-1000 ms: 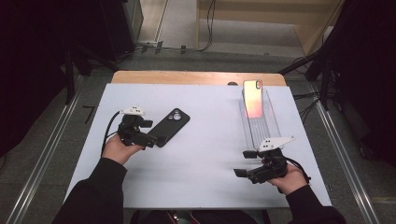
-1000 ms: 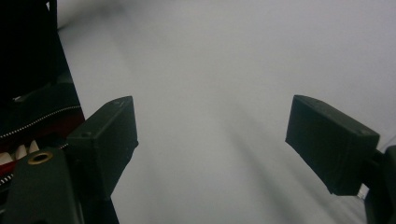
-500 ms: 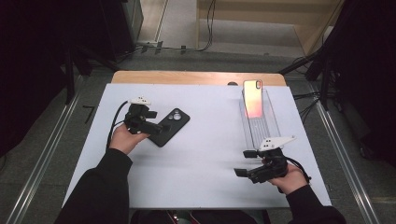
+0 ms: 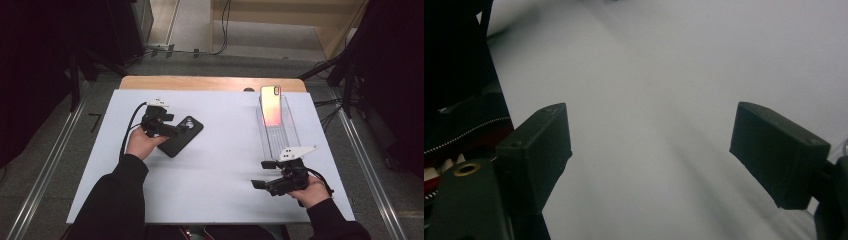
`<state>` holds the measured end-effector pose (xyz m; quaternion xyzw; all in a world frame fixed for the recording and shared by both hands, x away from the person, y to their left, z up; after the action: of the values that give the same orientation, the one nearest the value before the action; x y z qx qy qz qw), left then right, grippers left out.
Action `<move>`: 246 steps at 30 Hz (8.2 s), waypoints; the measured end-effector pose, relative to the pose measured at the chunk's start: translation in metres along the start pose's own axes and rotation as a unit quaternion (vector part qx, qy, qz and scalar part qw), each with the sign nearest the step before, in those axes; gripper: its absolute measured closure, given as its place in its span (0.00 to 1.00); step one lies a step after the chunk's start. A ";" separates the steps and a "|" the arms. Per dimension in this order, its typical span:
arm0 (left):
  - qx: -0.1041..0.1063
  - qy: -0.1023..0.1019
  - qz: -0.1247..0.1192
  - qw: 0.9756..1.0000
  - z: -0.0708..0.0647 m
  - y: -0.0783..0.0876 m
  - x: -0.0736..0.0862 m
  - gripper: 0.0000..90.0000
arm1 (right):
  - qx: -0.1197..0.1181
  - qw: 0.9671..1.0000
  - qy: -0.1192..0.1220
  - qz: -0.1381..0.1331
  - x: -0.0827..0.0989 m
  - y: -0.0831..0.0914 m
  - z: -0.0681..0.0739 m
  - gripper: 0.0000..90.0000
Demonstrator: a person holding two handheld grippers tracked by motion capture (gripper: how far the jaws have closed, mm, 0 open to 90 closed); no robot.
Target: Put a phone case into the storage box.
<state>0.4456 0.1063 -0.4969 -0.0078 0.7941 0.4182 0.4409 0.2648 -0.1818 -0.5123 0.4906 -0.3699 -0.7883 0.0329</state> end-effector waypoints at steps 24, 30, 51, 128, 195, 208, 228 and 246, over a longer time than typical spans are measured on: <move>-0.033 -0.012 0.008 0.999 0.015 -0.028 0.027 0.15 | 0.000 1.000 -0.001 0.000 0.001 0.001 0.001 0.16; -0.055 -0.027 0.030 0.998 0.018 -0.037 0.039 0.15 | 0.000 1.000 0.000 -0.001 0.001 0.001 0.001 0.16; -0.096 -0.072 0.031 0.992 0.017 -0.047 0.051 0.12 | 0.001 1.000 0.001 0.002 0.001 0.001 0.001 0.16; -0.033 0.044 -0.046 0.997 -0.086 0.024 0.035 0.18 | 0.010 0.996 -0.079 -0.041 -0.034 0.004 0.015 0.16; -0.064 0.030 -0.210 0.975 -0.152 -0.001 0.054 0.17 | 0.025 0.979 -0.179 -0.094 -0.108 -0.037 0.003 0.24; -0.066 0.033 -0.216 0.974 -0.158 -0.002 0.057 0.17 | 0.008 0.973 -0.213 -0.089 -0.115 -0.049 -0.006 0.35; -0.024 0.050 -0.231 0.971 -0.165 -0.001 0.055 0.15 | -0.049 0.963 -0.242 -0.111 -0.125 -0.044 0.002 0.85; -0.017 0.038 -0.175 0.984 -0.171 -0.004 0.053 0.14 | -0.029 0.972 -0.205 -0.107 -0.129 -0.034 0.008 0.87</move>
<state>0.2962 0.0080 -0.4928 -0.1704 0.7895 0.3477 0.4762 0.3359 -0.0993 -0.4352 0.3538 -0.2907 -0.8817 -0.1140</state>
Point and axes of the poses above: each handheld gripper's, and its own axes: y roughly backward along the jaws, x roughly out of its underside, z roughly to its left, the point moved 8 cm from there along -y, roughly forward along the jaws, and after that the axes turned 5 degrees about y, right-handed, at the moved point
